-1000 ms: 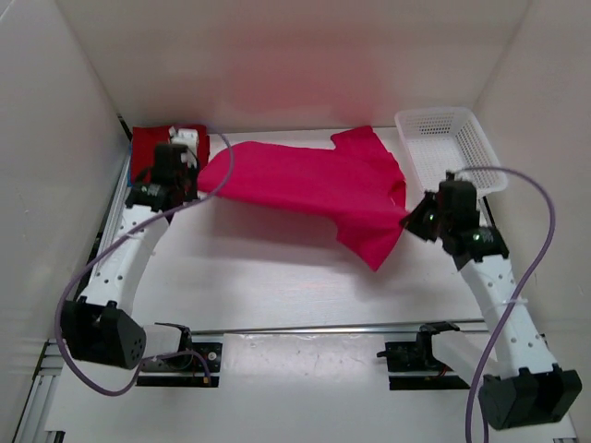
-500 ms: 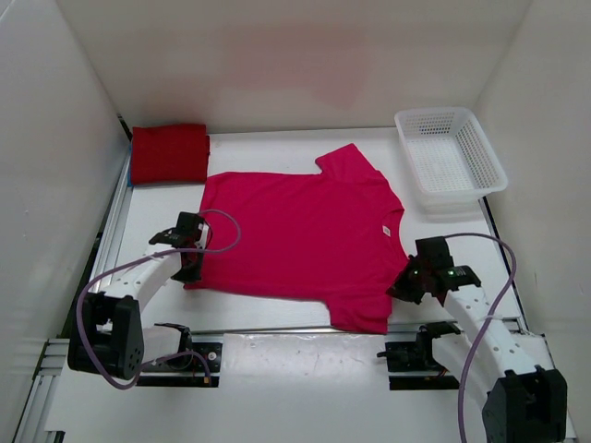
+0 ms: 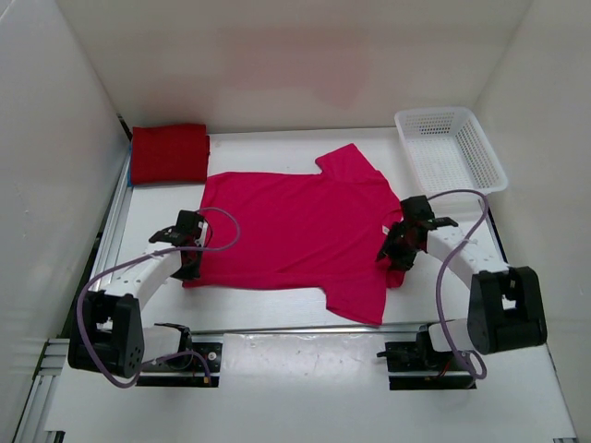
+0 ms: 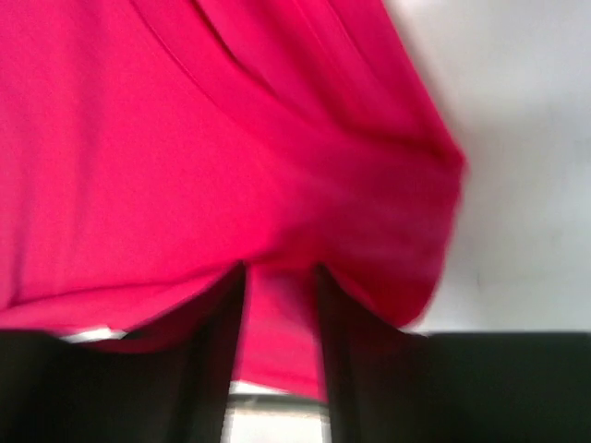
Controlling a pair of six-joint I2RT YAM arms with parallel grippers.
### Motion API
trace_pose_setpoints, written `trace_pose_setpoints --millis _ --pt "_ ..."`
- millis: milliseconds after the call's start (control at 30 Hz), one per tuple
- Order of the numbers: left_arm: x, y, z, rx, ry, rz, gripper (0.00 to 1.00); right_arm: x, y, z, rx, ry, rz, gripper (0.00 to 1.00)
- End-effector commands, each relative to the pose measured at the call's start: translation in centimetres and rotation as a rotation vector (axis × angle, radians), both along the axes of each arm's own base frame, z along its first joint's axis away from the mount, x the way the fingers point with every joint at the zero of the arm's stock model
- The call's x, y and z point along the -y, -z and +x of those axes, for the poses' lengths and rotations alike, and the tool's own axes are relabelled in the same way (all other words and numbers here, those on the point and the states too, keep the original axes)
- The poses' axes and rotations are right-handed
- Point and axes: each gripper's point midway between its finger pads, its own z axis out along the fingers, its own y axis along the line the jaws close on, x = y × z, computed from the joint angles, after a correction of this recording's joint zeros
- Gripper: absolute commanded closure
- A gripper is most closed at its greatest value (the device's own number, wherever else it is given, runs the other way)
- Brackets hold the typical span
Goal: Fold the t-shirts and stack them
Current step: Flatten out the tshirt, then grap the side of the flattened tshirt closest away from the robot with both arms
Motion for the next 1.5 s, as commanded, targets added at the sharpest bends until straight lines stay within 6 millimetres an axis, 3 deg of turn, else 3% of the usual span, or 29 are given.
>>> trace_pose_setpoints --millis 0,67,133,233,400,733,867,900,967,1000,1033,1100,1167,1300,1467 --pt "0.6 -1.0 1.6 0.037 0.004 -0.031 0.9 0.1 -1.0 2.6 0.081 -0.124 -0.046 0.46" --pt "1.0 -1.0 1.6 0.026 0.016 -0.039 0.9 -0.3 -2.2 2.4 0.124 -0.151 -0.054 0.39" --pt "1.2 -1.0 1.6 0.024 0.019 -0.048 0.9 -0.2 -4.0 0.9 0.178 -0.157 -0.078 0.28" --pt "1.4 -0.9 1.6 0.022 0.022 -0.058 0.9 -0.1 -4.6 -2.6 0.176 -0.126 -0.09 0.27" --pt "1.5 -0.5 1.5 0.003 0.024 -0.064 0.9 -0.5 -0.7 -8.9 0.055 -0.099 -0.062 0.27" --pt "0.8 -1.2 1.5 0.028 0.012 -0.028 0.9 -2.3 3.8 -12.1 -0.098 -0.095 0.025 0.28" --pt "0.6 -1.4 1.1 0.032 0.01 -0.02 0.9 -3.7 3.9 -12.1 -0.096 -0.12 0.052 0.45" --pt "0.4 -1.2 0.9 0.025 0.007 -0.009 0.9 -3.7 4.0 -12.3 -0.108 -0.099 0.053 0.57" --pt "0.2 -1.4 0.9 0.035 0.004 -0.002 0.9 -3.4 4.9 -13.6 -0.149 -0.105 0.035 0.69" --pt "0.2 -1.3 0.7 0.026 0.004 -0.001 0.9 -3.3 5.0 -13.5 -0.147 -0.094 0.03 0.87" --pt "0.0 -1.6 0.8 0.038 0.002 0.006 0.9 -3.0 5.3 -13.7 -0.146 -0.091 0.02 0.97" --pt "-0.2 -1.8 0.6 0.041 -0.001 0.014 0.9 -3.1 5.1 -13.6 -0.128 -0.08 0.036 1.0" --pt "-0.6 -2.5 0.1 0.035 -0.007 0.035 0.9 -3.5 3.4 -12.7 -0.06 -0.061 0.07 1.0" --pt "-1.9 -3.5 -1.7 0.042 -0.023 0.09 0.9 -0.8 0.4 -14.6 -0.025 0.023 -0.01 1.0" --pt "-1.6 -3.8 -4.9 -0.026 -0.008 0.057 0.9 0.5 -4.5 -14.8 0.115 0.084 0.032 1.0"
